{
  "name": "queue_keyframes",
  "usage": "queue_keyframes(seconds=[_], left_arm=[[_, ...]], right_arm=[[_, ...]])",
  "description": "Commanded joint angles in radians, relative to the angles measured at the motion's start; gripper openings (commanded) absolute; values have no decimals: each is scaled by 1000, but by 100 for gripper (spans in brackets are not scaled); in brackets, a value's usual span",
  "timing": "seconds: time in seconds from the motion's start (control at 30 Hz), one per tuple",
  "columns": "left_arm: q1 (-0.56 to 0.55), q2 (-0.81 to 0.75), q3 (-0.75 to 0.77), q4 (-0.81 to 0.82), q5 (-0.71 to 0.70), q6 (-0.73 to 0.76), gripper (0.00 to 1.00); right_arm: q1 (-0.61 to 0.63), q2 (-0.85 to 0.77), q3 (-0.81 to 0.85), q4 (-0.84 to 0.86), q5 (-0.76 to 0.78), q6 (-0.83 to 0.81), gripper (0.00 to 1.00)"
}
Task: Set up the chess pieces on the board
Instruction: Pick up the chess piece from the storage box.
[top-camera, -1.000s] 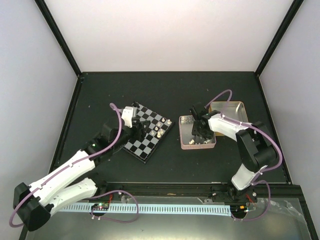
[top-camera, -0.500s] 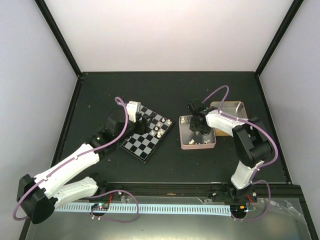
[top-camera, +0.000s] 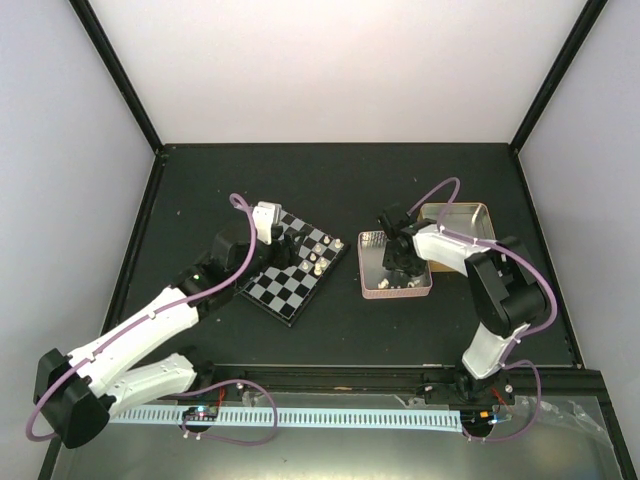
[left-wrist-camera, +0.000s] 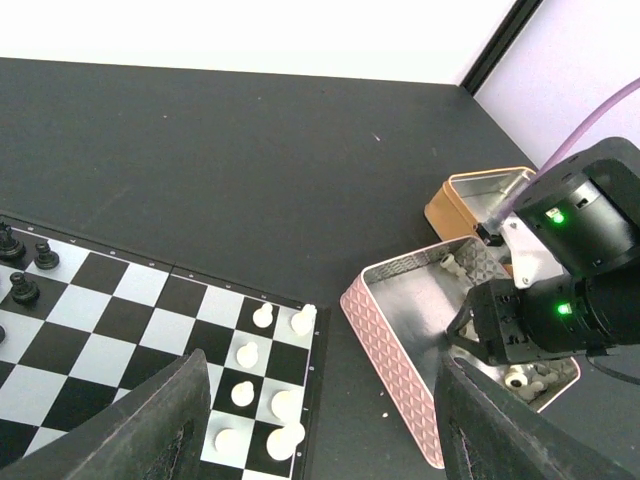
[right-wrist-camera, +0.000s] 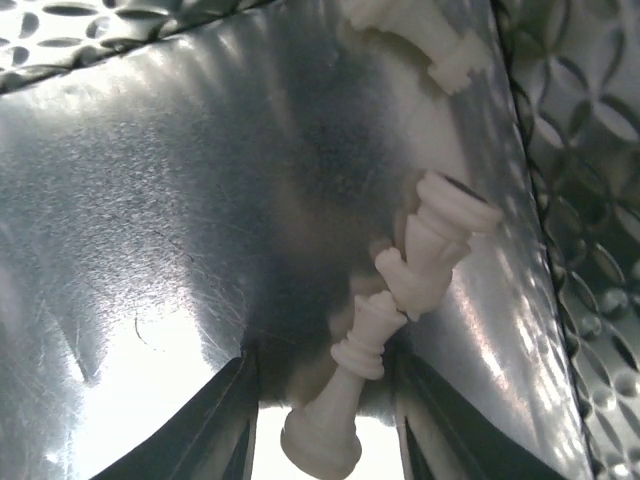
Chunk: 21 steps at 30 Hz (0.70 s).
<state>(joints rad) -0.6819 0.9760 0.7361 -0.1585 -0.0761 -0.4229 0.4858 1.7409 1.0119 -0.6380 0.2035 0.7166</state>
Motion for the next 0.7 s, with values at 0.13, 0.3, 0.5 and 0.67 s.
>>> queue_keyframes(seconds=[0.13,0.3,0.5,0.67], left_arm=[[6,-25,5,13,24,-1,63],[7,-26,9,3,26,-5,64],[12,-31,9,-8,31,-11,66],[75,-8,24,-54,138,-43,66]], right_arm=[[-2,-64,-80,46,-23,79,32],[-6,-35,-79,84,-15,76,25],[-6,-39,-80,115,10,56,13],[-6,-208,-132,228,-44,-40,8]])
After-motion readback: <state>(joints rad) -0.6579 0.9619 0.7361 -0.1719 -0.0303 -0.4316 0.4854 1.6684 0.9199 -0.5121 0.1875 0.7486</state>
